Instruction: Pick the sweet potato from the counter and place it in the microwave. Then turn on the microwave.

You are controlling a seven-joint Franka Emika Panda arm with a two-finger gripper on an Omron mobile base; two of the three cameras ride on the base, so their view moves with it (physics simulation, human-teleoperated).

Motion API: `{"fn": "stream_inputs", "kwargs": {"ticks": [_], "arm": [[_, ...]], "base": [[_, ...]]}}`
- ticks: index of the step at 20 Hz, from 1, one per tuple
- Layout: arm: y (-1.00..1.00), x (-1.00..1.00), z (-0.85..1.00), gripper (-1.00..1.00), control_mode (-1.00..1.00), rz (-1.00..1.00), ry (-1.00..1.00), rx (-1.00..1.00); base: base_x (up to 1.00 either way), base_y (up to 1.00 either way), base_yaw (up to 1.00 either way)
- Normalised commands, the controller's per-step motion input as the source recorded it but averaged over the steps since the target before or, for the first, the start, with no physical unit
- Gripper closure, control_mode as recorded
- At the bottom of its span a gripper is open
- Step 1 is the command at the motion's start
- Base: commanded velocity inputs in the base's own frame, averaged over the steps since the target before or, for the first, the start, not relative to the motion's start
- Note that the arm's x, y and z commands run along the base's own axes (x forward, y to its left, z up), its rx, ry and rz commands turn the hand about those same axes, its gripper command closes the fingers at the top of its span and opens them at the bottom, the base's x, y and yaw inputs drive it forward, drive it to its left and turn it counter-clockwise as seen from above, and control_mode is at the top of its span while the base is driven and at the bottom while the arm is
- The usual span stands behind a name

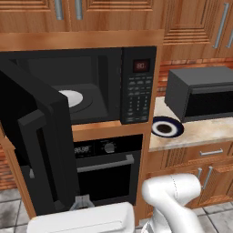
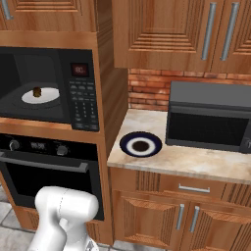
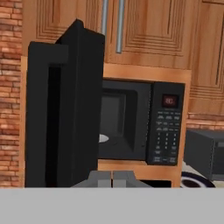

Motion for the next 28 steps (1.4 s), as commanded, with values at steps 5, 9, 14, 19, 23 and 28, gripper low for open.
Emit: {"fn": "stream_inputs", "kwargs": {"ticks": [5,9,14,19,23,28], "arm": [[0.28,0.24,-0.19,1.00,-1.00,-0.04,0.00,0.00],[0.30,0.22,-0.22,1.00,-1.00,-0.03,0.00,0.00],[0.32,0.20,-0.24,1.00,-1.00,-0.04,0.00,0.00],[0.30,0.19,-0.21,1.00,-1.00,-0.04,0.00,0.00],[0.28,0.19,-0.16,1.00,-1.00,-0.05,0.00,0.00],[0.27,0.22,-0.15,1.00,-1.00,-0.05,0.00,0.00]], "base": [[0.00,0.00,0.00],[0.00,0.00,0.00],[0.00,0.00,0.00],[0.00,0.00,0.00],[0.00,0.00,0.00],[0.00,0.00,0.00]]}}
